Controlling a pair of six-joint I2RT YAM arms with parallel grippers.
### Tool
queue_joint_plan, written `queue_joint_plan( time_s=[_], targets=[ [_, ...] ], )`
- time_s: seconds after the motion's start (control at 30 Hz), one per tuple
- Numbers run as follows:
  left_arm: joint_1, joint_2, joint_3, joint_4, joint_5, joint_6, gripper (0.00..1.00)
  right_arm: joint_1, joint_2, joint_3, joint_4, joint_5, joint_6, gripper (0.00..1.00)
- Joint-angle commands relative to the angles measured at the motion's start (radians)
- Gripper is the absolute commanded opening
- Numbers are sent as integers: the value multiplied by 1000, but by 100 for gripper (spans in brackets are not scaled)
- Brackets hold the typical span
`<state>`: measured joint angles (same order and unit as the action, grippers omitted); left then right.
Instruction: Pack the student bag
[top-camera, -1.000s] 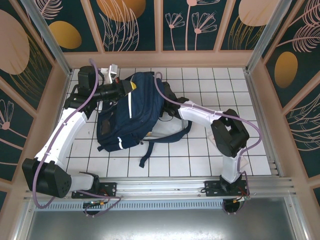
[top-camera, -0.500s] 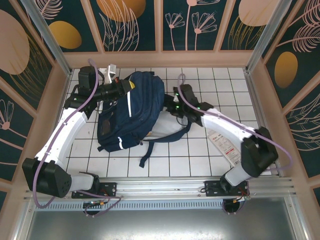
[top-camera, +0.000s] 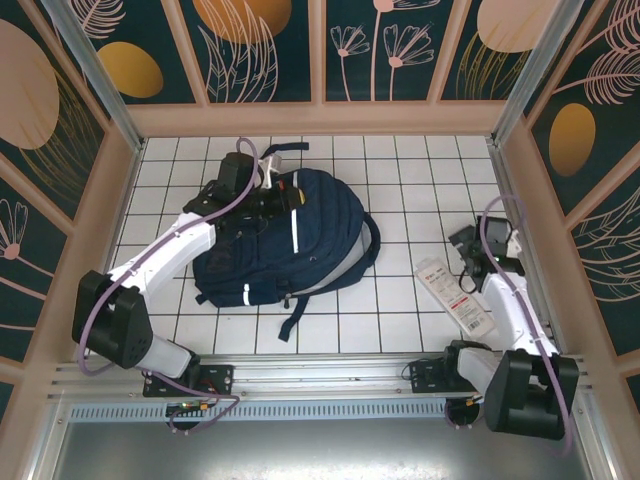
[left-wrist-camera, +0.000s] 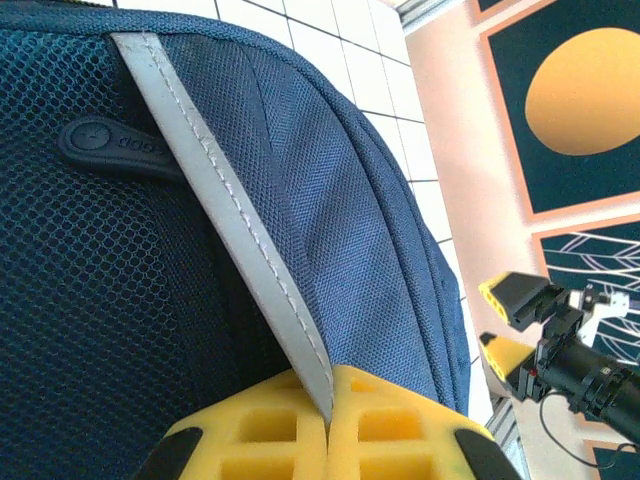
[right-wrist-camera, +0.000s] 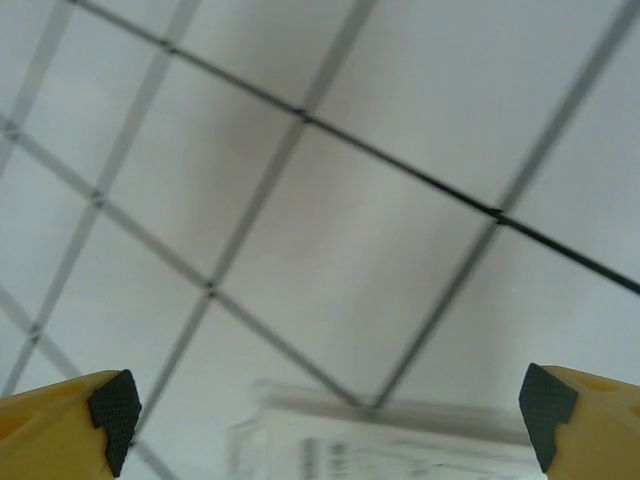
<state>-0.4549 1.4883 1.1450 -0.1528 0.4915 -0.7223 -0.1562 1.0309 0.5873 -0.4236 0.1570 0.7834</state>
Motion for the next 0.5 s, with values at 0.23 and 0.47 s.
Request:
queue_joint_plan(
  time_s=[0.23,0.47],
  targets=[
    [-1,-6,-27,89,11,42,0,-83,80,-127,10,-131,3,97],
    [0,18,-16,104,31,38,0,138,56,-147,-29,-246,83,96]
  ],
)
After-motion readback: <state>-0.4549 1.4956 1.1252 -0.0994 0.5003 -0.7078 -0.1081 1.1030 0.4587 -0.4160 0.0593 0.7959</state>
